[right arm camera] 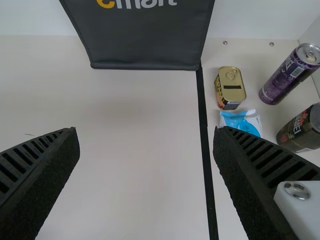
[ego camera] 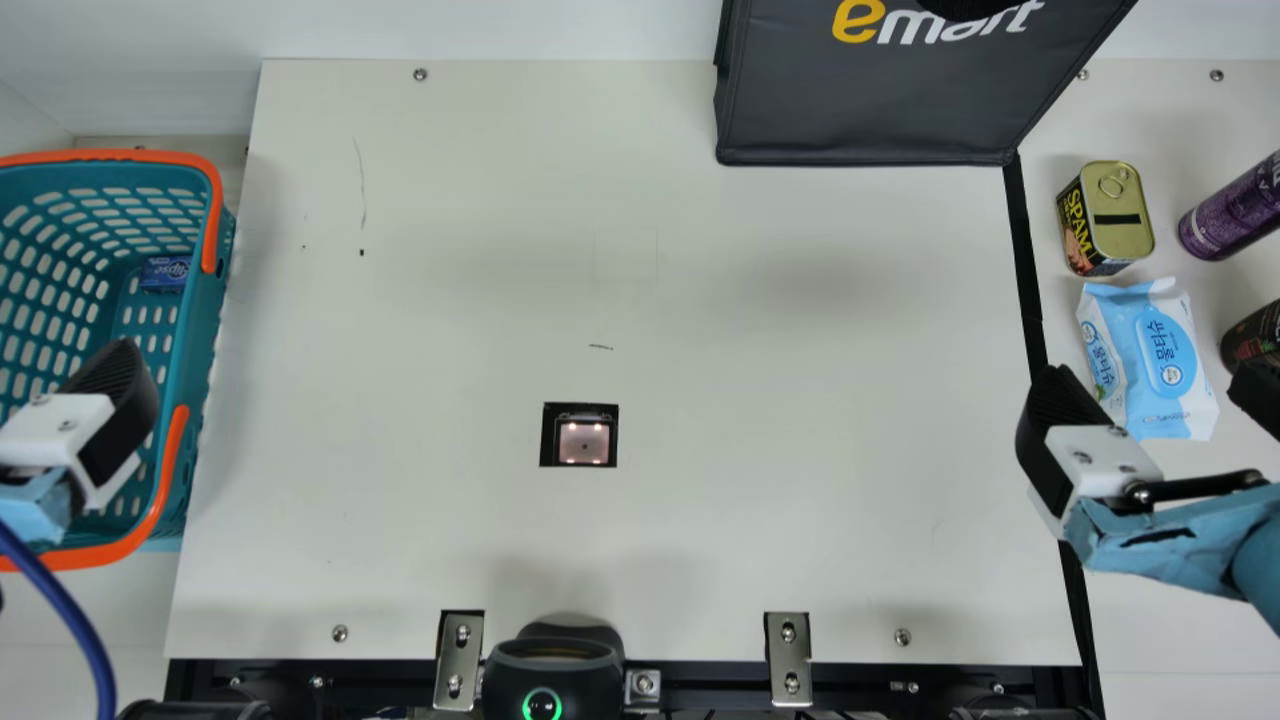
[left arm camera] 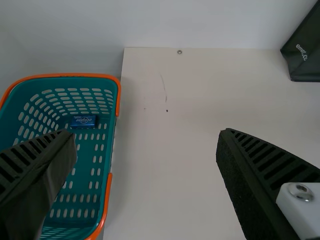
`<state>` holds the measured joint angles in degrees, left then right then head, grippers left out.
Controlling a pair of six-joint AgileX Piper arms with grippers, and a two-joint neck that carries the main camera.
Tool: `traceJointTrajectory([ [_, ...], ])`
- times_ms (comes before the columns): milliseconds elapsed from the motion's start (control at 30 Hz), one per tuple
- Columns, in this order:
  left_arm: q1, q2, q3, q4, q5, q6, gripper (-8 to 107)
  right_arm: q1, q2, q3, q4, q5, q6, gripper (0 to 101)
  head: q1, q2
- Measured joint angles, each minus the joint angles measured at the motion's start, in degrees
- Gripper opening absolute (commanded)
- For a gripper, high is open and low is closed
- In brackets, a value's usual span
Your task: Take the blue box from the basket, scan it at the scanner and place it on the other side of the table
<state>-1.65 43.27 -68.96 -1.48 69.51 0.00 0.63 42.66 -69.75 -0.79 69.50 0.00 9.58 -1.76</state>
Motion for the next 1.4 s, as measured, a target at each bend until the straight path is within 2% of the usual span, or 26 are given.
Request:
traceJointTrajectory([
  [133,0.0,0.0,0.0,0.0,0.0,0.0,90,0.0,0.0,0.0,0.0,0.0,0.0,95,0.0,2.0],
  [600,0.0,0.0,0.0,0.0,0.0,0.0,90,0.0,0.0,0.0,0.0,0.0,0.0,95,0.0,19.6],
  [1000,0.0,0.0,0.0,0.0,-0.1,0.0,90,0.0,0.0,0.0,0.0,0.0,0.0,95,0.0,20.0],
  [1200,3.3,2.4,-0.3,2.0,-1.3,-3.1,90,0.0,0.0,0.0,0.0,0.0,0.0,95,0.0,20.0],
  [1400,10.7,7.3,-2.4,3.9,-2.4,-9.8,90,0.0,0.0,0.0,0.0,0.0,0.0,95,0.0,20.0],
])
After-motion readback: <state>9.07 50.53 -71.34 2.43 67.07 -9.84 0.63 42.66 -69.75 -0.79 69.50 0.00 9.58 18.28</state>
